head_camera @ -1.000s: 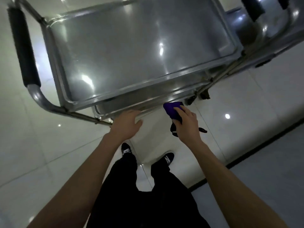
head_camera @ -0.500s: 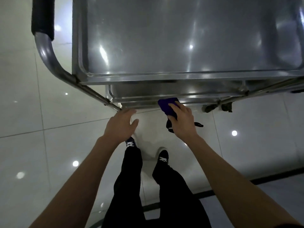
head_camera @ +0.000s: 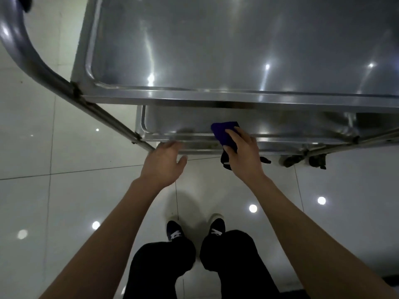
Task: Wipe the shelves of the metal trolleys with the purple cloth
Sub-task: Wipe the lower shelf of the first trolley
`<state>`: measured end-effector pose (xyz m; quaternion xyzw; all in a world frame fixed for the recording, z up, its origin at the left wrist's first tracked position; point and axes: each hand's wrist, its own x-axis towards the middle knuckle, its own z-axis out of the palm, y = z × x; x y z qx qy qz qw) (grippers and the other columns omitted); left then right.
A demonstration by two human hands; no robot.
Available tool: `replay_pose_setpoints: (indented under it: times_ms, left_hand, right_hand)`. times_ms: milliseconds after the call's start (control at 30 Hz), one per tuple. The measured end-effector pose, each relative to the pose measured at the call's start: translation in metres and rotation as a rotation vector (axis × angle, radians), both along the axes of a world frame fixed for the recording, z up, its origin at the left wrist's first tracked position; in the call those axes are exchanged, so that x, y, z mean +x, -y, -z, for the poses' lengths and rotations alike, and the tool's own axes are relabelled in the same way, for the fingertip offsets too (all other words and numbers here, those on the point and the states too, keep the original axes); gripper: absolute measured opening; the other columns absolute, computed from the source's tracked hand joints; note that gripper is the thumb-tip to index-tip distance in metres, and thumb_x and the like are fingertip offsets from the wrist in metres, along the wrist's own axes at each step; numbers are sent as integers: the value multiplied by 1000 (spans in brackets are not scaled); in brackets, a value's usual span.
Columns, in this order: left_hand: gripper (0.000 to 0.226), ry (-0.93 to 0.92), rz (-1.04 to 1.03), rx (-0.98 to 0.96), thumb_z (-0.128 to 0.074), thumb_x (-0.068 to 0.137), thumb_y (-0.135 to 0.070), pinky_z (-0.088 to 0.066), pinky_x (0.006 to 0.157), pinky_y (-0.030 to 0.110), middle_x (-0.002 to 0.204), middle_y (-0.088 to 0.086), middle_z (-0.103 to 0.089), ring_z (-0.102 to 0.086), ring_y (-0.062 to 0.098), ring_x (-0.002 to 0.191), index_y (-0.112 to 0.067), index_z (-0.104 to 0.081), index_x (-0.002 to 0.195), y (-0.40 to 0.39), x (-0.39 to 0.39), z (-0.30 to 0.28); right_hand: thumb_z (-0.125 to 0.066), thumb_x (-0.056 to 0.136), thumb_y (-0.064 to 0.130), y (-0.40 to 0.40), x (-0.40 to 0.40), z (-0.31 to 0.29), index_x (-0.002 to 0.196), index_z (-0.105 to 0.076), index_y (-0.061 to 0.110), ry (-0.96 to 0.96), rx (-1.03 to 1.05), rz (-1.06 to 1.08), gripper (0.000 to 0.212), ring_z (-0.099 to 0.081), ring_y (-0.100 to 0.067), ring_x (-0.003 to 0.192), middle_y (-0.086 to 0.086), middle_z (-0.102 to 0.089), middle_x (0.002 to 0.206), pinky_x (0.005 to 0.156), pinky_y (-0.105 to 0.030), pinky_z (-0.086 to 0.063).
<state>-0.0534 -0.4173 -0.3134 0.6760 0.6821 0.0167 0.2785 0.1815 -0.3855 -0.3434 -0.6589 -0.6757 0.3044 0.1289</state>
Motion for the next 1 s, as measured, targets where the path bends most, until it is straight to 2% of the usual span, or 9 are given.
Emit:
replay_pose_setpoints:
  times_ms: [100,233,367,500,600,700,900,1000]
  left_hand:
    - [45,0,55,50,-56,95,-29,-49,97,48,136,4,-59,-54,31,123,-26,-54,140,-22,-2,40]
    - [53,19,75,122,-55,97,-31,-41,107,47,152,-4,-46,-43,26,137,-36,-45,148,-45,-7,86]
    - [43,4,70,244,-56,96,-30,-40,102,44,145,-5,-53,-46,25,132,-33,-58,139,-62,-14,121]
    - [35,4,67,421,-56,94,-26,-43,101,49,137,1,-58,-51,29,126,-25,-66,128,-72,-31,146]
    - [36,-13,44,487,-57,95,-29,-39,107,51,140,4,-57,-49,29,131,-22,-66,130,-84,-43,158]
    - [36,-60,44,542,-57,94,-30,-40,107,51,139,3,-58,-49,30,131,-22,-66,128,-86,-54,160]
    - [34,-98,7,591,-57,95,-31,-44,101,50,134,3,-62,-52,32,126,-23,-68,126,-79,-70,156]
    - [29,-82,51,520,-53,97,-31,-46,95,49,128,2,-62,-55,32,117,-25,-70,119,-76,-57,174]
  right_hand:
    - [-59,100,21,-17,-7,34,148,-47,20,16,50,10,49,-35,-30,138,-3,-37,158,115,-46,-33]
    - [-59,100,20,-38,-19,75,148,-48,20,20,146,14,49,-36,-31,137,-3,-37,159,115,-41,-34]
    - [-62,98,19,-57,-29,110,145,-51,18,-15,295,26,49,-39,-32,134,-3,-40,156,111,-36,-34]
    - [-60,99,20,-74,-36,134,146,-50,19,-66,429,37,48,-40,-31,130,-3,-42,152,108,-31,-33]
    - [-61,98,21,-85,-39,144,146,-49,19,-78,508,3,50,-40,-29,132,-4,-42,150,113,-34,-33]
    - [-63,97,20,-90,-41,141,145,-50,17,-85,563,-36,50,-39,-27,133,-4,-42,148,114,-38,-34]
    - [-63,97,25,-89,-44,139,145,-50,17,10,529,-26,50,-41,-28,130,-5,-45,147,111,-41,-37]
    - [-50,102,37,-88,-48,165,150,-43,24,166,399,-51,50,-34,-30,138,-2,-36,156,113,-45,-31]
